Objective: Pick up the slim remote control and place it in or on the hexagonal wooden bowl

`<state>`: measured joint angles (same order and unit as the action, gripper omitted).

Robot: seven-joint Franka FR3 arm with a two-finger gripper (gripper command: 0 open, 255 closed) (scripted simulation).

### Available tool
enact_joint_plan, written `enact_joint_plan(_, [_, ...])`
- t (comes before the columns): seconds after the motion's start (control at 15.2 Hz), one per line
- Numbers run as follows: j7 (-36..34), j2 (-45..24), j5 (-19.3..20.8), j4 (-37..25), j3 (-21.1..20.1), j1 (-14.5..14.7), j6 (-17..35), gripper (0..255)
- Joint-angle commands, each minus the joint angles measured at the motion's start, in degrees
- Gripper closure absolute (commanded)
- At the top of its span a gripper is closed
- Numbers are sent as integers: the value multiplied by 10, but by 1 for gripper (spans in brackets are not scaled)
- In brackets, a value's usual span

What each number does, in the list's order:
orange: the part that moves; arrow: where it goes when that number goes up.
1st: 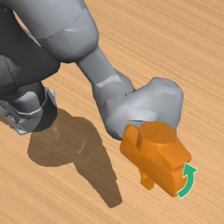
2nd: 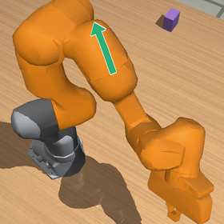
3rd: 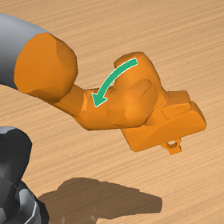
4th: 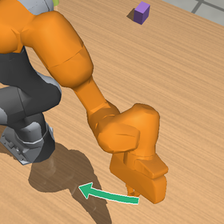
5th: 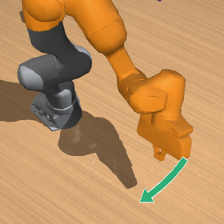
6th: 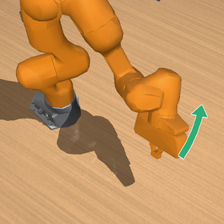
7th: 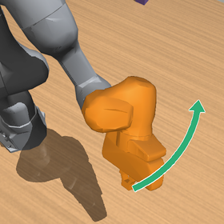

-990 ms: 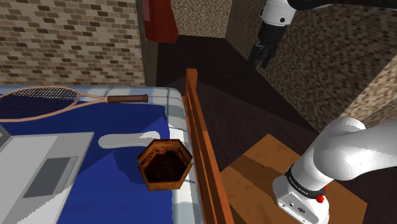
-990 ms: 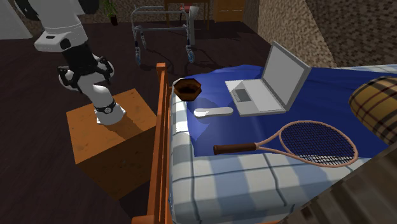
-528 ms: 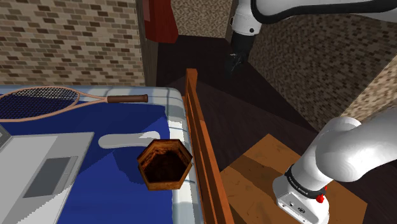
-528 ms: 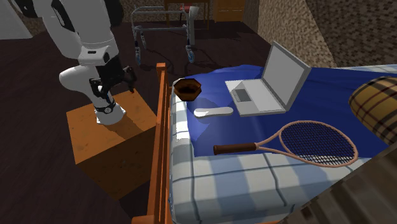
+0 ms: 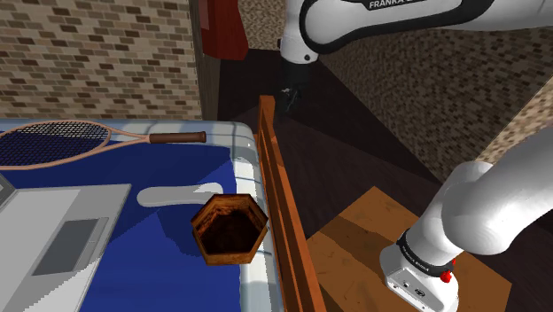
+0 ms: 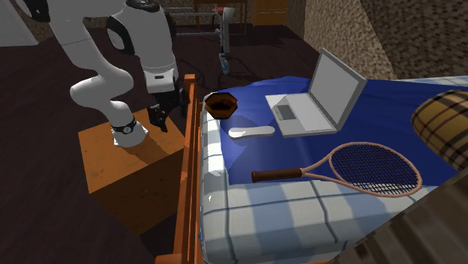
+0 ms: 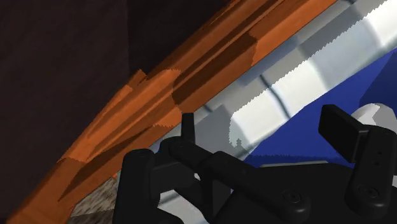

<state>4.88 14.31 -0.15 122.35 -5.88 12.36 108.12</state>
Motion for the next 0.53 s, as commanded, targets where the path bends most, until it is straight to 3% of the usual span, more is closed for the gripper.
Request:
enact_joint_plan(0.0, [1,-32,0,-17,-13,12,15,0])
enact_joint_plan(0.46, [14,-146,16,-91,-51,46,53,0])
